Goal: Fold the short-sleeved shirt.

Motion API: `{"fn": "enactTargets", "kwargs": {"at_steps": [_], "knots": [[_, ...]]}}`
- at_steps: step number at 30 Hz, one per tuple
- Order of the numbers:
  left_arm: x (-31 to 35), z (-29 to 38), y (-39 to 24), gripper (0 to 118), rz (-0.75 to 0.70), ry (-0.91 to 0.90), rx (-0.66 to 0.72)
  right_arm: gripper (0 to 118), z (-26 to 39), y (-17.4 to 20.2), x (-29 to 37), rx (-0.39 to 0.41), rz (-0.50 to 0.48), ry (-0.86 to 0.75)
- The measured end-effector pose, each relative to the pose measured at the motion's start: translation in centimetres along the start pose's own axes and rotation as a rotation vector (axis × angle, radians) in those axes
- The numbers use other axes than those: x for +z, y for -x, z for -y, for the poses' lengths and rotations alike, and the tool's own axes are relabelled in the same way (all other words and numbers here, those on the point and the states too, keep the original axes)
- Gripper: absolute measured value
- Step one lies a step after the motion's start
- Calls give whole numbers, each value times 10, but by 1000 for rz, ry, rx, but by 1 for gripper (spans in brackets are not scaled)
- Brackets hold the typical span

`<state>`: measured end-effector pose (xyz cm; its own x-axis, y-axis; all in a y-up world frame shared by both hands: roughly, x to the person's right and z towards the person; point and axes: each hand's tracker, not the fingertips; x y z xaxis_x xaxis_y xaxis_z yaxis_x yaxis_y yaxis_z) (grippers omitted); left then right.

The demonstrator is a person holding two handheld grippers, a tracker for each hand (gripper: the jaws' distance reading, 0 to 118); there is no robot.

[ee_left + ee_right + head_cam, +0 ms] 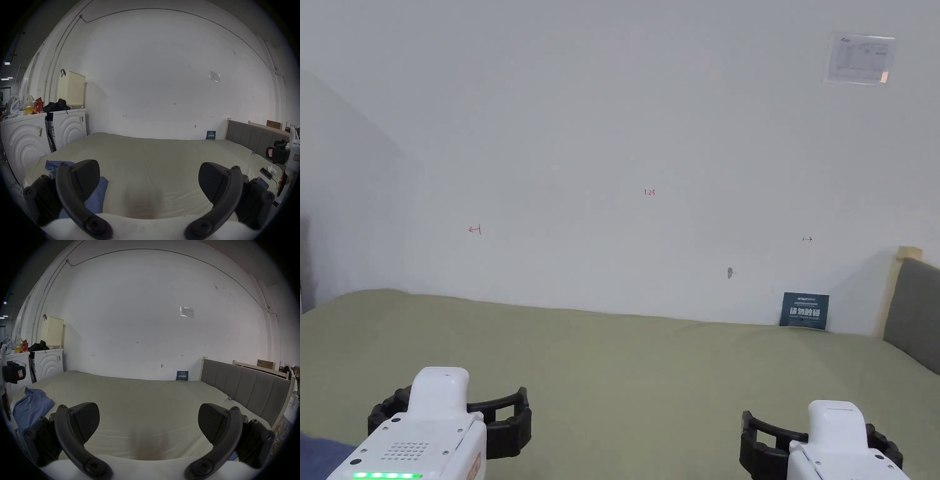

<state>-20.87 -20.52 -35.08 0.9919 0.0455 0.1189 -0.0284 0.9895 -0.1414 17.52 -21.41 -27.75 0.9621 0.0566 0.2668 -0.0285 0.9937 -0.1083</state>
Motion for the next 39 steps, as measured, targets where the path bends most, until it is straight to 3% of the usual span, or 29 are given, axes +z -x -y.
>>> {"fn": "enactTargets", "kwargs": {"at_steps": [39], "knots": [[1, 5, -1, 118, 8, 19, 14, 118, 7, 7, 1, 10, -7, 11]]}}
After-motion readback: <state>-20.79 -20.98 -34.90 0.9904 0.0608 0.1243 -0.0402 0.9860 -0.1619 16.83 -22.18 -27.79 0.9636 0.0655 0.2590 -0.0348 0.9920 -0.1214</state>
